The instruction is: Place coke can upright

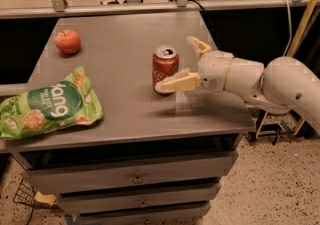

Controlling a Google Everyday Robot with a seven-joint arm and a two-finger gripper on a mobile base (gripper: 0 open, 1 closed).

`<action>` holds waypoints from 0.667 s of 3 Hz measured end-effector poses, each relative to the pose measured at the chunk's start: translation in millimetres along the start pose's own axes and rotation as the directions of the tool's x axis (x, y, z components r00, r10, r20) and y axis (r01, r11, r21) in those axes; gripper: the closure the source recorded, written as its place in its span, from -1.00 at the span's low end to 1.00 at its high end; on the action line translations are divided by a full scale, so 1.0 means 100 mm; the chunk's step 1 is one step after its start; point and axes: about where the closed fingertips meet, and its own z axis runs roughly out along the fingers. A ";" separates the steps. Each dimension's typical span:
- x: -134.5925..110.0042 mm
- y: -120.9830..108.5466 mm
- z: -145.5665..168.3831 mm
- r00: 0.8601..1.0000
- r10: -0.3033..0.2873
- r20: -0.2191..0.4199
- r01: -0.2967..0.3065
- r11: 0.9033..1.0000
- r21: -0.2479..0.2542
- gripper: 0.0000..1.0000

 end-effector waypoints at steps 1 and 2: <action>-0.08 -0.20 -0.17 0.994 -0.060 -0.089 0.060 0.998 -0.008 -1.00; -0.05 -0.52 -0.52 0.969 -0.104 -0.222 0.104 0.994 -0.013 -1.00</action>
Offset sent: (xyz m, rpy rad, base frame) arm 0.0302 -0.1388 0.0206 -0.4128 0.0573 -0.0659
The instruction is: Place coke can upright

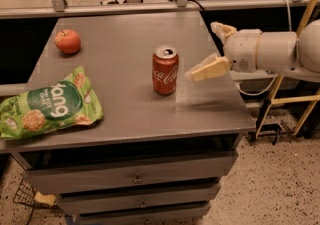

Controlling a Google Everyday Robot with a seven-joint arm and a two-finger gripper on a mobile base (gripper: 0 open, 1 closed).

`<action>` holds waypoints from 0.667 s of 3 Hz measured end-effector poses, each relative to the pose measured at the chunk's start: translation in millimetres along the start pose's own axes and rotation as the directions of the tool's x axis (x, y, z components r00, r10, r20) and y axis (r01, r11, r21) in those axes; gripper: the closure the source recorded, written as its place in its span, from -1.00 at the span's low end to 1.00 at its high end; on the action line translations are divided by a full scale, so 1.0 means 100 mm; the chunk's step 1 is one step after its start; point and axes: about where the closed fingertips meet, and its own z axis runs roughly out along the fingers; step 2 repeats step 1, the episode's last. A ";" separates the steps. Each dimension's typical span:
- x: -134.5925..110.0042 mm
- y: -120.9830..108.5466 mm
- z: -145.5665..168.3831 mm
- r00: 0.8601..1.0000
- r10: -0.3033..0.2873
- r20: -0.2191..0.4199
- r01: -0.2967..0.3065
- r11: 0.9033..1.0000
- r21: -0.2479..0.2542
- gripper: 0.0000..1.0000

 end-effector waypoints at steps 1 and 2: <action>0.20 -0.25 -0.36 0.995 0.014 -0.096 -0.011 0.999 0.035 -1.00; 0.20 -0.25 -0.36 0.995 0.014 -0.096 -0.011 0.999 0.035 -1.00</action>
Offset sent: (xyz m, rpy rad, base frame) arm 0.0000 0.0000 0.0000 0.0000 0.0000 0.0000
